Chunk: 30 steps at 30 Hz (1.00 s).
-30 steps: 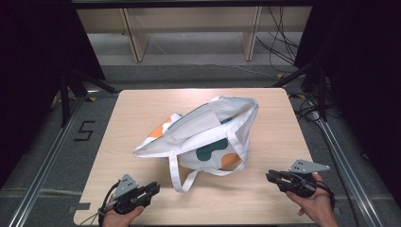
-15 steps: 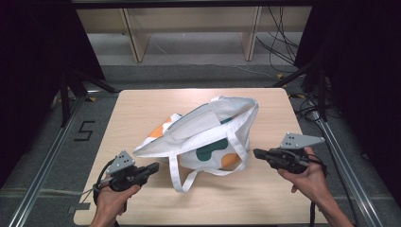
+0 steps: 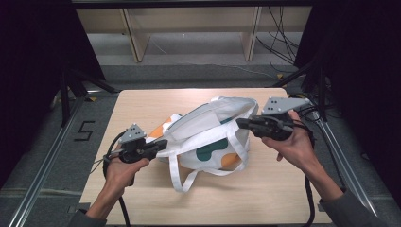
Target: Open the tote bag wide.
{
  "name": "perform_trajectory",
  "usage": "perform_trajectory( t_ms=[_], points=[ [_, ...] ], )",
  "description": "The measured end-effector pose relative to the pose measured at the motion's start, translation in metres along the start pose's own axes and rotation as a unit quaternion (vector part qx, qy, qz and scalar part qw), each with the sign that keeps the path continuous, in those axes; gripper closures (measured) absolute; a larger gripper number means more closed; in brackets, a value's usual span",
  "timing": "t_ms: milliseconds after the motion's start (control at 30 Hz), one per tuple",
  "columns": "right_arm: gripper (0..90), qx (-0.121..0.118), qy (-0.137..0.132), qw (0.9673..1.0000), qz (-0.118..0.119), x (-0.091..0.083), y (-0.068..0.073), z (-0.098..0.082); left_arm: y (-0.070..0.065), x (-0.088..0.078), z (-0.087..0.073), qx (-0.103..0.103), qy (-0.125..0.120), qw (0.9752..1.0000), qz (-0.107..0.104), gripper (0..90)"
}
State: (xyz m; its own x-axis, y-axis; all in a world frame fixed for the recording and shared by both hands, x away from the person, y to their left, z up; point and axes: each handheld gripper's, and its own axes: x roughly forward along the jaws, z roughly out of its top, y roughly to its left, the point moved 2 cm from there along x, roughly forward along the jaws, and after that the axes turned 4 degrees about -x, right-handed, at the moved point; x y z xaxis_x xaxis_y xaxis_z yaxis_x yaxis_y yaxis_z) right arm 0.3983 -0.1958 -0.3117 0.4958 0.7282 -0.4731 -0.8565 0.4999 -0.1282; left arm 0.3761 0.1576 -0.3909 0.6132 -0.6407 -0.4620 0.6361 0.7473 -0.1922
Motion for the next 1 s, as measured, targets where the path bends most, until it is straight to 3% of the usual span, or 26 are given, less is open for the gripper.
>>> perform_trajectory(
  t_ms=[100,167,367,467,500,600,633,700,733,800,833,867,933,1000],
  points=[
    [90.0,0.004,0.009,0.9999,-0.009,0.008,-0.004,0.007,0.002,0.007,0.005,0.001,0.004,1.0,-0.002,89.4],
    [90.0,-0.008,0.028,0.9995,-0.012,0.021,-0.014,0.011,0.006,0.014,0.009,-0.002,0.009,1.0,0.002,89.4],
    [90.0,-0.003,0.065,0.9974,-0.033,0.045,-0.028,0.009,0.016,0.026,0.012,-0.009,0.014,0.9999,0.006,89.4],
    [90.0,-0.015,0.086,0.9955,-0.037,0.056,-0.036,0.006,0.022,0.034,0.013,-0.011,0.019,0.9996,0.016,89.4],
    [90.0,-0.004,0.097,0.9944,-0.042,0.058,-0.037,0.004,0.024,0.036,0.013,-0.009,0.022,0.9995,0.022,89.4],
    [90.0,-0.02,0.134,0.989,-0.06,0.07,-0.042,-0.004,0.033,0.044,0.018,-0.008,0.031,0.9992,0.024,89.4],
    [90.0,-0.021,0.144,0.9874,-0.062,0.075,-0.043,-0.007,0.035,0.048,0.02,-0.012,0.029,0.9991,0.028,89.4],
    [90.0,-0.021,0.174,0.9825,-0.063,0.084,-0.048,-0.016,0.043,0.056,0.024,0.005,0.046,0.9981,0.042,89.4],
    [90.0,-0.014,0.18,0.9813,-0.068,0.088,-0.05,-0.02,0.047,0.061,0.025,0.0,0.051,0.9976,0.046,89.4],
    [90.0,-0.001,0.198,0.9781,-0.066,0.098,-0.056,-0.032,0.053,0.071,0.023,-0.009,0.061,0.9968,0.05,89.4],
    [90.0,0.004,0.209,0.9758,-0.064,0.101,-0.059,-0.039,0.058,0.077,0.022,0.006,0.064,0.9967,0.05,89.4],
    [90.0,0.005,0.212,0.9757,-0.055,0.106,-0.061,-0.048,0.061,0.081,0.018,0.004,0.073,0.9957,0.056,89.5],
    [90.0,0.028,0.241,0.969,-0.046,0.11,-0.062,-0.064,0.07,0.089,0.008,0.003,0.098,0.9934,0.06,89.5],
    [90.0,0.026,0.242,0.9692,-0.035,0.112,-0.063,-0.073,0.074,0.095,0.001,-0.006,0.105,0.9928,0.058,89.5]
  ],
)
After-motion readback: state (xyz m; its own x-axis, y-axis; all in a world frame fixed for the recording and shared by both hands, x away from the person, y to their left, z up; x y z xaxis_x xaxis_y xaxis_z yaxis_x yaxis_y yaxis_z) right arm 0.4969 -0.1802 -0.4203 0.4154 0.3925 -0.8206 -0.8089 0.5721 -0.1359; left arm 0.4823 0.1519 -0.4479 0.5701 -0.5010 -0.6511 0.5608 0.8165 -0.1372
